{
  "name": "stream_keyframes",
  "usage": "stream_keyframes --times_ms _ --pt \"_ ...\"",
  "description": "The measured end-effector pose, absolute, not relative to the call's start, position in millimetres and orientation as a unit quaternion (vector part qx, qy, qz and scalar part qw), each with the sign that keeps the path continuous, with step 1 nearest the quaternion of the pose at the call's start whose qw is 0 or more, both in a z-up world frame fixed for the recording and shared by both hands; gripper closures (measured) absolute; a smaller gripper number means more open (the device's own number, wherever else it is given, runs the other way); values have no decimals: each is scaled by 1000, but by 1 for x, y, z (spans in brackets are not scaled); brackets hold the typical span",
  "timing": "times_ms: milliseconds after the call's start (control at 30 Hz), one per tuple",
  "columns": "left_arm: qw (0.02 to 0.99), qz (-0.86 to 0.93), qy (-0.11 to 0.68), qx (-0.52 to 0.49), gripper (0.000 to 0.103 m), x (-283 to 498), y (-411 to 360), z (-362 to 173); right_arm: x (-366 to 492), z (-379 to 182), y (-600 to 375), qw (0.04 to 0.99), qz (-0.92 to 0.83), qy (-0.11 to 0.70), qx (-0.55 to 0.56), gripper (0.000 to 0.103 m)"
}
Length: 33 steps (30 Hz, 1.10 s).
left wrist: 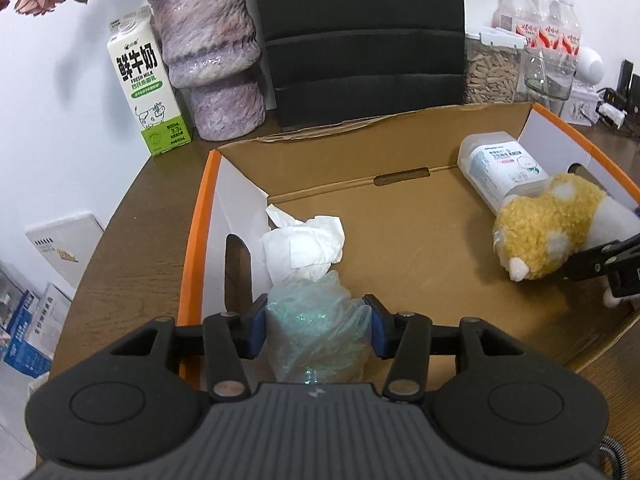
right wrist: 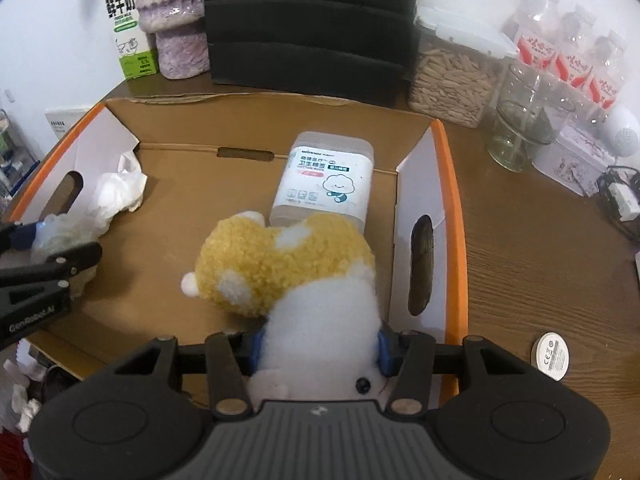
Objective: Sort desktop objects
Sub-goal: 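Open both grippers to drop the bag and plush toy into the box, then move both tools back toward the red rose and navy pouch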
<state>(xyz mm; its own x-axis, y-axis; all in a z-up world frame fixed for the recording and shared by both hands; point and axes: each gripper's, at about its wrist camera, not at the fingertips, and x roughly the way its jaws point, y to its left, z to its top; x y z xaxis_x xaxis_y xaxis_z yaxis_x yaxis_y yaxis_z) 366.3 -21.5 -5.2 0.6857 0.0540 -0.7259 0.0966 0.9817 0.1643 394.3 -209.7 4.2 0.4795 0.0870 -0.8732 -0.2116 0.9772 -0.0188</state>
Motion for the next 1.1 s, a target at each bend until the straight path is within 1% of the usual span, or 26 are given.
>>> stream_keyframes --times_ms 300,433,500,533,567,600,633,667,700,733,767,800,833,867,1100 --pt "914 -18 384 131 52 363 -23 -13 379 2 -203 863 74 492 -86 54" --pt "913 -20 385 132 52 362 -23 -13 370 3 -203 864 72 492 -82 55" --pt "914 -24 386 125 51 361 -23 -12 368 3 -203 864 70 491 -82 53" --pt "915 -26 385 118 50 360 -22 -10 367 4 -203 864 70 492 -79 50" --pt "917 -27 383 110 49 359 -21 -9 367 5 -203 865 71 492 -75 43" --pt "918 -27 380 105 46 357 -21 -6 366 6 -203 866 69 491 -69 34" --pt "921 -28 376 101 39 356 -20 -3 365 8 -204 868 68 488 -63 30" --pt "924 -28 369 98 35 353 -20 0 363 11 -204 871 70 482 -57 23" --pt "928 -27 360 96 27 350 -19 4 362 14 -205 874 70 477 -55 15" --pt "932 -28 349 97 21 346 -19 8 360 17 -205 877 71 471 -55 12" --pt "935 -29 340 98 18 342 -19 13 358 21 -206 881 68 465 -56 9" --pt "938 -30 332 97 10 339 -19 17 356 25 -207 884 66 459 -56 5" --pt "942 -29 322 94 0 335 -19 22 354 28 -208 887 65 454 -55 3" --pt "945 -27 312 91 0 332 -19 27 351 32 -209 890 66 449 -53 0" --pt "958 -22 272 83 0 307 -17 52 319 60 -218 911 76 401 -52 0"
